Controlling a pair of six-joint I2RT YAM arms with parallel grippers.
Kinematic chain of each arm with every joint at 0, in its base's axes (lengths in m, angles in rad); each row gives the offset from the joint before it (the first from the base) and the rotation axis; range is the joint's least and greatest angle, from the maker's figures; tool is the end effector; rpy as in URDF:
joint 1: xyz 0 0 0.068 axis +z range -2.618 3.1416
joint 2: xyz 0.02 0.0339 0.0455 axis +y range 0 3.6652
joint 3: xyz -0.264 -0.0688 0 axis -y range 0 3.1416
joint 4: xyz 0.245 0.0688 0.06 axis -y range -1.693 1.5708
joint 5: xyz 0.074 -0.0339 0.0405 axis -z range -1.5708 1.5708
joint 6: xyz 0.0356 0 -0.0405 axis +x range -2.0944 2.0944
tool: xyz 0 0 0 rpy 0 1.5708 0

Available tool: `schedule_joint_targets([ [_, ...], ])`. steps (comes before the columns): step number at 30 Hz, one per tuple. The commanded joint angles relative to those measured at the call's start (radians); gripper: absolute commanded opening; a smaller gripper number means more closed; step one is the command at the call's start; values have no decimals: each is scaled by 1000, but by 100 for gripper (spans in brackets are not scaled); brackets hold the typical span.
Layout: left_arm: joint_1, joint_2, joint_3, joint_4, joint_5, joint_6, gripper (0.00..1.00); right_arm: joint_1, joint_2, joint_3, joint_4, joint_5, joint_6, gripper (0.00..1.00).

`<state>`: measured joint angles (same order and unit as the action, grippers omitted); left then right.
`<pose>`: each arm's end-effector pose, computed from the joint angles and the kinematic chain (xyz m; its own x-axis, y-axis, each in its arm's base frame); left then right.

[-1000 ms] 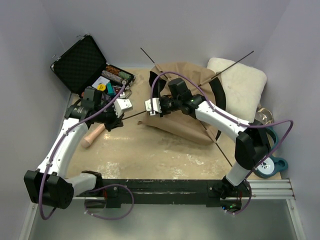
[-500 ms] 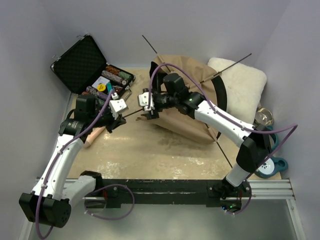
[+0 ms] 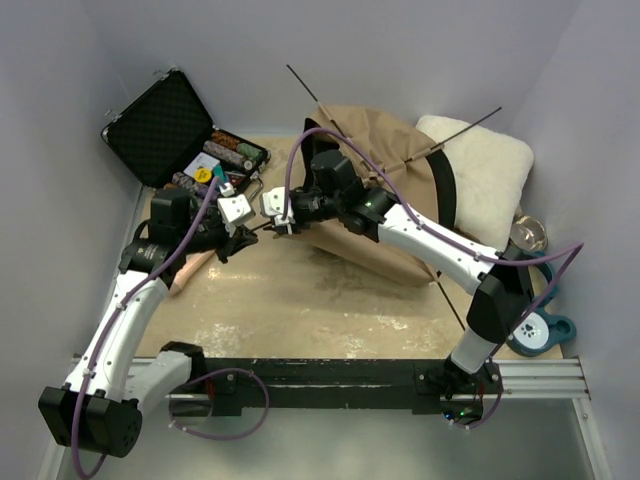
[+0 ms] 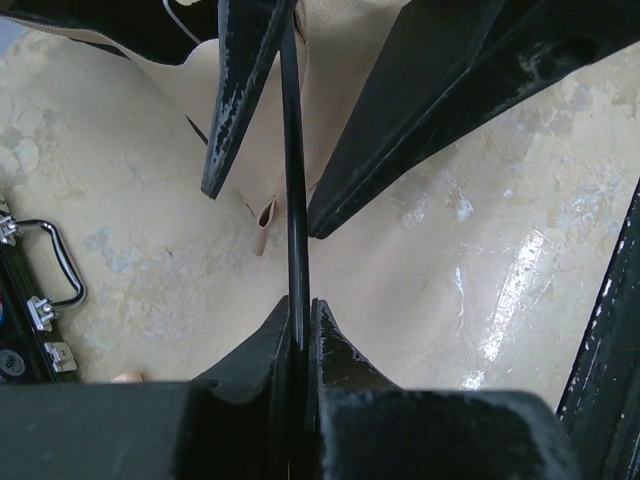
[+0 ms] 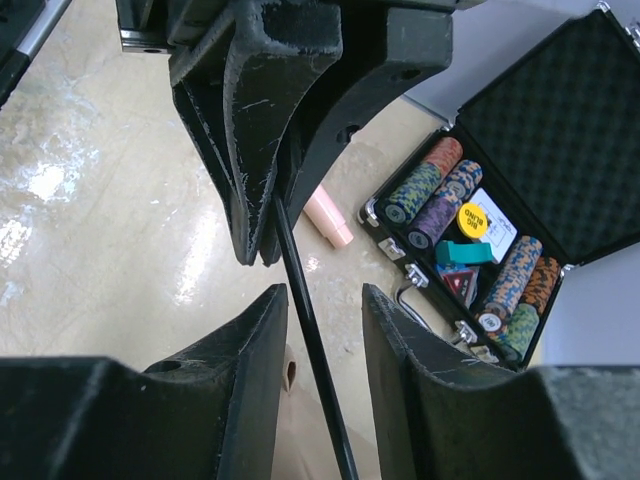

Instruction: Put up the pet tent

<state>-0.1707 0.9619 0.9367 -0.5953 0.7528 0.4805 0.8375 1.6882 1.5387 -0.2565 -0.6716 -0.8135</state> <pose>0.1898 -0.0574 0.3257 -0.1974 0.3763 -0.9052 0.8609 0.5083 0.0235 0.2484 0.3088 0.3583 0.5191 -0.2737 -0.8097 -0.8545 -0.1451 -0.4988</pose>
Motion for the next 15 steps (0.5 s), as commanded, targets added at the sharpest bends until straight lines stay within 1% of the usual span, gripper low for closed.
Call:
schedule_joint_targets([
  [1,-1,-18,4,100,91,-11,0,12,8,41,30,15,16,39],
  [8,-1,-14,-4,114,106,-11,0,15,18,52,20,-2,7,39],
  [10,-1,-14,-4,117,114,-6,0,21,25,61,13,-5,7,35],
  [11,-1,-14,-6,118,114,-6,0,23,30,64,14,-3,5,28],
  [12,-1,-14,-4,120,115,-8,0,25,34,64,17,1,8,18],
  [13,-1,-12,-4,120,115,-6,0,25,37,70,11,4,8,4],
  [14,-1,-15,-4,121,115,-6,0,25,39,77,-1,7,4,0],
  [15,-1,-14,-4,129,108,-23,0,25,36,80,2,3,13,0],
])
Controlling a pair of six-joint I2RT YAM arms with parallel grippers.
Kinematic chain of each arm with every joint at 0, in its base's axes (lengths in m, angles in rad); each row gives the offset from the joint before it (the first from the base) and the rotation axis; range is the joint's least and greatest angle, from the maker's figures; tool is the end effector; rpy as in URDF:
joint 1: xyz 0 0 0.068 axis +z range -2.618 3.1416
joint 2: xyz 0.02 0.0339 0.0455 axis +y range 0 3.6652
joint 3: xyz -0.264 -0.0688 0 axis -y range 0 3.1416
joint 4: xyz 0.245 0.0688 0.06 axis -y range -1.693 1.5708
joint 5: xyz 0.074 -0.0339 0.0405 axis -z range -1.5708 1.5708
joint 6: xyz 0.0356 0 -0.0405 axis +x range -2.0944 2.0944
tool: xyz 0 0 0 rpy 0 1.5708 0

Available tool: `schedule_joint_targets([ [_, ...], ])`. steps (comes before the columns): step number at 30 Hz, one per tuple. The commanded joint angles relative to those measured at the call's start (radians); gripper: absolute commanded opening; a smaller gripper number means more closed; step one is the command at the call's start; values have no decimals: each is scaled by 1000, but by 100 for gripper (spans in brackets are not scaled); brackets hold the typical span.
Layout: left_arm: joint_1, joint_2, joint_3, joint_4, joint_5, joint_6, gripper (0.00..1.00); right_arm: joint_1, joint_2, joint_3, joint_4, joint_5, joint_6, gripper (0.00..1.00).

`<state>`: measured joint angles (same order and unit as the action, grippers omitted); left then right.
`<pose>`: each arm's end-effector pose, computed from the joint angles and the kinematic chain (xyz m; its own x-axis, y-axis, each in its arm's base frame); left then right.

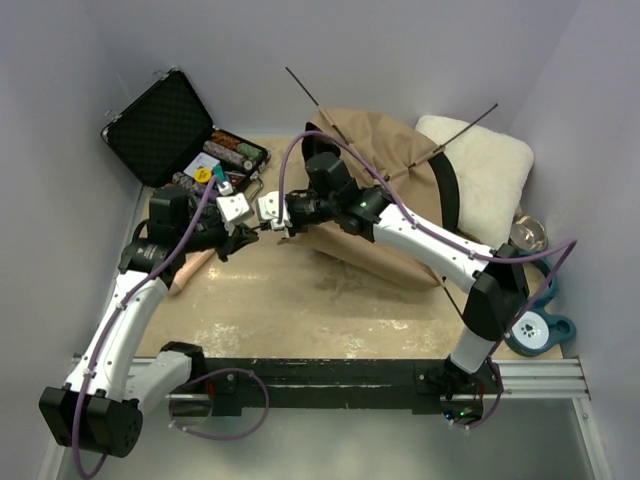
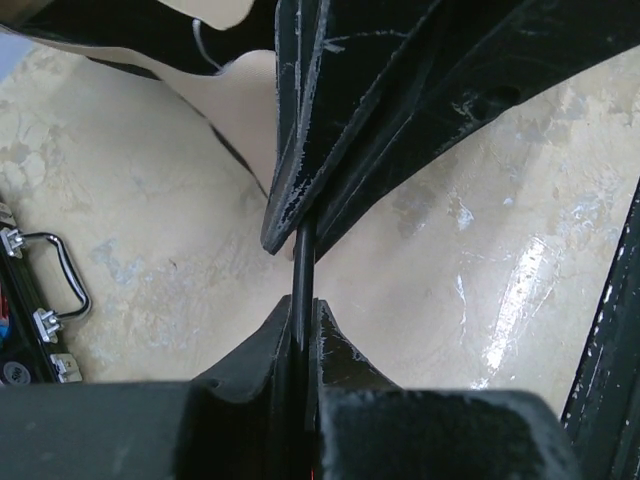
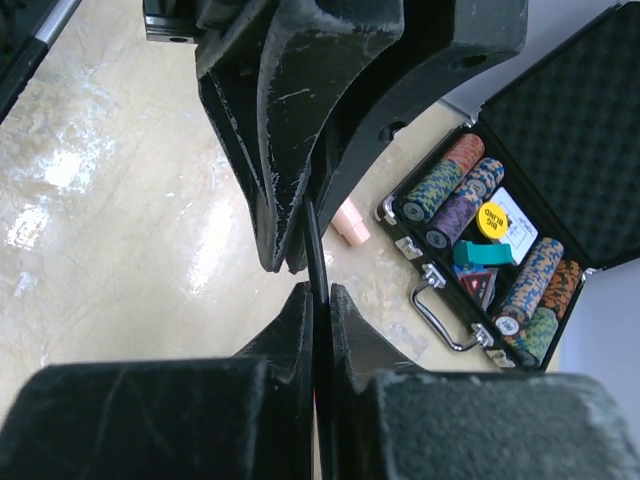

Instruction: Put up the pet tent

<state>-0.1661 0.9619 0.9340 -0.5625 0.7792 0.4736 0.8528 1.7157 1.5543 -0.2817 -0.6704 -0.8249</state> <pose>0.1912 -0.0574 0.3279 -0.1724 0.3579 -0.9177 0.8674 0.4966 0.0307 0.2476 0.3170 0.3509 0.5132 -0.2873 -0.8087 -0.8582 -0.1742 -0.4828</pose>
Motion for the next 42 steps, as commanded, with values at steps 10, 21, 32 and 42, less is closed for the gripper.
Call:
schedule_joint_targets([
  [10,227,-178,-66,471,88,-458,80,-69,-45,95,-5,84,41,0],
  [21,237,-256,-345,731,9,-558,86,-112,-100,144,13,130,73,0],
  [32,142,-26,-581,1504,192,-799,89,-124,-152,194,7,134,109,0],
  [42,-91,208,-506,1650,-31,-716,90,-127,-215,205,-34,143,118,0],
])
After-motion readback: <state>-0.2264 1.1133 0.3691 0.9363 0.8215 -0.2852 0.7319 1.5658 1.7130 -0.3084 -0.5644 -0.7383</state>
